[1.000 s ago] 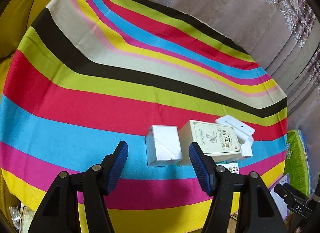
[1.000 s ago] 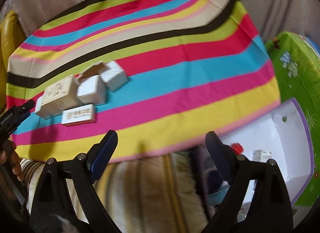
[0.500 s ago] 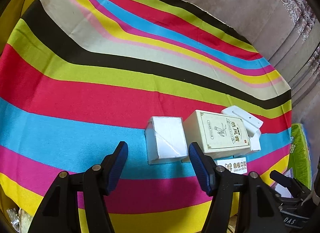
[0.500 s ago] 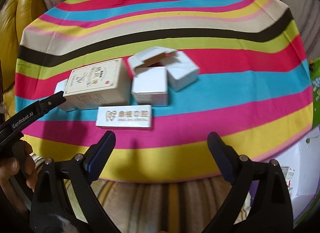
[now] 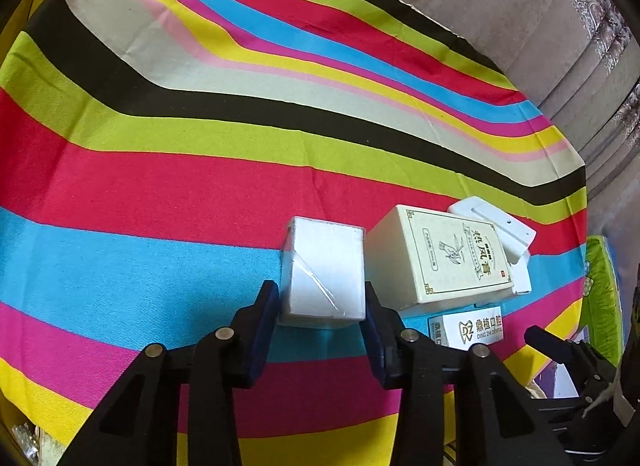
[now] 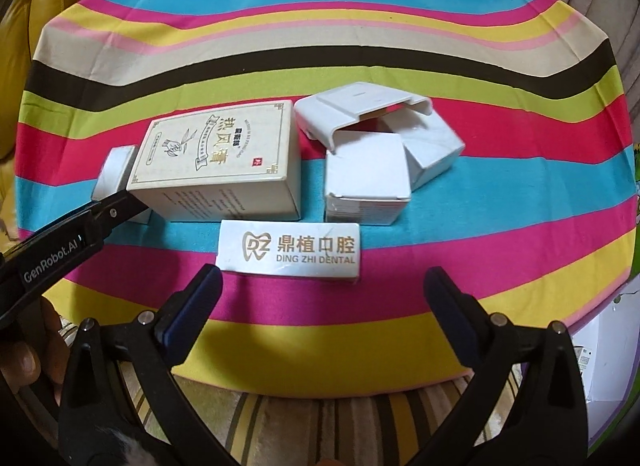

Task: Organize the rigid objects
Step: 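Grasp the white cube box with the left gripper while the right approaches the DING ZHI DENTAL box, then carry the white cube box and DING ZHI DENTAL box into the storage box and open both grippers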

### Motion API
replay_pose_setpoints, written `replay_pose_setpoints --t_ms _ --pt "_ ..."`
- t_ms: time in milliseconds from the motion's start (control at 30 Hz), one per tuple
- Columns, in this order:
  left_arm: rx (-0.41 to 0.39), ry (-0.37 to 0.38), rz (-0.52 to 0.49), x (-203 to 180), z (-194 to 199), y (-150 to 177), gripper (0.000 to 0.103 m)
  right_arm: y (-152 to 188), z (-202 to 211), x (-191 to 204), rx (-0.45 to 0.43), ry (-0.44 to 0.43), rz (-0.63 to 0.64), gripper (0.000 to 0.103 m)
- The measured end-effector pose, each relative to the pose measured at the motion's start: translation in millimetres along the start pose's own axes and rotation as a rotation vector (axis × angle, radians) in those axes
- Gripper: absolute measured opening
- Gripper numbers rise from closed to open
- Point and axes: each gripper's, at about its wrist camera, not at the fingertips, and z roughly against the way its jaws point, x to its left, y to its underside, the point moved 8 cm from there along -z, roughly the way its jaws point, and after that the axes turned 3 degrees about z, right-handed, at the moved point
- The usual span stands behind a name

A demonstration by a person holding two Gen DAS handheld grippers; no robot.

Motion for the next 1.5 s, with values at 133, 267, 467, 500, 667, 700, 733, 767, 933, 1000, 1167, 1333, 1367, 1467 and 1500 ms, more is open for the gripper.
replay_pose_setpoints --t_ms 133,267,467,500,667,700,733,767,933,1000,1167,1333,1367,1467,1500 --pt "-0.003 0.000 0.002 -0.4 1.1 1.0 0.041 -2.0 -2.8 -0.2 0.004 -0.002 -0.016 0.101" --pt "-0.004 -0.001 0.000 -1.0 1.8 1.5 0.041 -5.5 -4.5 6.3 0.002 -0.005 -0.016 0.102" --pt "-0.008 -0.002 0.004 -4.0 0.9 -0.1 0.040 -6.9 -12.1 10.3 0.022 0.005 -0.025 0.102" --pt "-0.009 -0.003 0.003 -4.6 0.8 -0.1 0.040 -6.7 -14.3 10.8 0.029 0.007 -0.027 0.102" --pt "-0.013 -0.007 0.003 -6.2 1.7 -0.1 0.040 -7.7 -21.6 7.3 0.047 0.005 -0.055 0.102" --pt "-0.013 -0.007 0.003 -6.7 1.1 -1.7 0.040 -7.7 -22.6 7.3 0.049 0.001 -0.056 0.102" --pt "-0.014 -0.008 0.003 -6.8 0.9 -1.8 0.040 -7.8 -22.9 7.4 0.049 0.000 -0.056 0.102" --pt "-0.014 -0.008 0.002 -7.2 0.6 -1.9 0.040 -7.7 -22.7 7.3 0.048 0.001 -0.054 0.102" --pt "-0.019 -0.011 0.003 -7.1 1.9 -2.2 0.039 -6.3 -22.4 9.3 0.042 0.011 -0.034 0.094" --pt "-0.023 -0.012 0.006 -5.9 3.4 -2.0 0.039 -6.0 -20.2 9.1 0.031 0.031 -0.024 0.086" --pt "-0.033 -0.018 0.011 -3.2 7.3 -1.0 0.038 -4.2 -16.7 9.8 0.020 0.031 -0.020 0.084" --pt "-0.058 -0.035 0.022 0.2 14.7 -1.8 0.038 -2.5 -9.4 10.8 -0.009 0.041 -0.017 0.084" --pt "-0.070 -0.041 0.025 1.1 18.0 -2.6 0.038 -0.7 -6.1 10.7 -0.016 0.041 -0.015 0.084" --pt "-0.116 -0.064 0.027 0.8 32.8 -5.9 0.038 9.1 4.9 8.5 -0.034 0.034 -0.013 0.084" --pt "-0.132 -0.064 0.026 -0.8 38.3 -6.9 0.038 7.4 6.0 10.9 -0.044 0.030 -0.016 0.084"
